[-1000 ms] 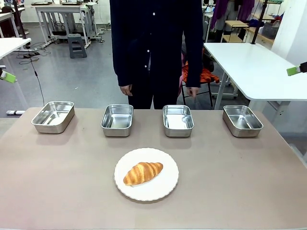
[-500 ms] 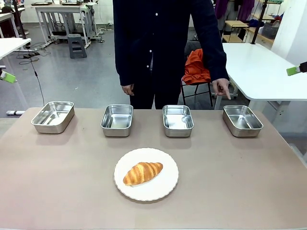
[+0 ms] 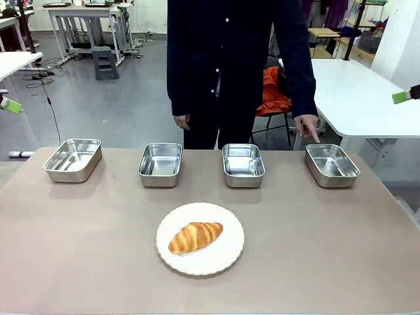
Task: Place the bread in the container.
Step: Place the Butter Roll into the Airtight Container indicated by the human.
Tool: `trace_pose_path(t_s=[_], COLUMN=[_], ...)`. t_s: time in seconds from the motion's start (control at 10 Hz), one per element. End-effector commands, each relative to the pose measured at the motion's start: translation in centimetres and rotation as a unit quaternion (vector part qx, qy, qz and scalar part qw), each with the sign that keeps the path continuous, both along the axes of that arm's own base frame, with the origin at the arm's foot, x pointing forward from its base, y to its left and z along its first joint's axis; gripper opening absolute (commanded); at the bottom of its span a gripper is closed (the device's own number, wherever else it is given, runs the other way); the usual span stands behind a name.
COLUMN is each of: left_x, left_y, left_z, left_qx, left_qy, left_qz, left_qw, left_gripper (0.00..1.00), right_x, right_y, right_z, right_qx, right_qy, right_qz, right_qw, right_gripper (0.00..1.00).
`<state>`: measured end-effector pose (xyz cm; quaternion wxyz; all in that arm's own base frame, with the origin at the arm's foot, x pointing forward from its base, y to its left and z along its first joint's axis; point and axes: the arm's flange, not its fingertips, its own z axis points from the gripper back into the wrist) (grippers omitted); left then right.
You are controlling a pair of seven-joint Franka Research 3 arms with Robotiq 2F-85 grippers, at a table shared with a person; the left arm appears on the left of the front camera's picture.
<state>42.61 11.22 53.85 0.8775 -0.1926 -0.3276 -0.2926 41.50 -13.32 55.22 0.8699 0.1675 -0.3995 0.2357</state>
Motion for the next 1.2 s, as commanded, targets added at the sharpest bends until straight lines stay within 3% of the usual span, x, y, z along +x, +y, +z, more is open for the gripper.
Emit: trace_pose_path(t_s=[0.0, 1.0, 1.1], left_x=[0.0, 0.0, 0.0], left_y=[0.0, 0.0, 0.0], left_z=[0.2, 0.2, 0.2], left_qx=[-0.002, -0.002, -0.002], left_qy=[-0.003, -0.003, -0.003], left_qz=[0.003, 0.003, 0.003], left_qw=[1.000, 1.000, 1.000], left_gripper=[1.00, 1.00, 1.00], right_x=[0.1, 0.0, 0.3], right_y=[0.0, 0.0, 1.7], right_z=[0.0, 0.0, 1.5], right_qx=[0.009, 0.000, -0.024], right_qy=[-0.004, 0.000, -0.016], right_qz=[0.002, 0.000, 0.022], right_qw=[1.000, 1.000, 0.999], right_gripper=[1.00, 1.00, 1.00])
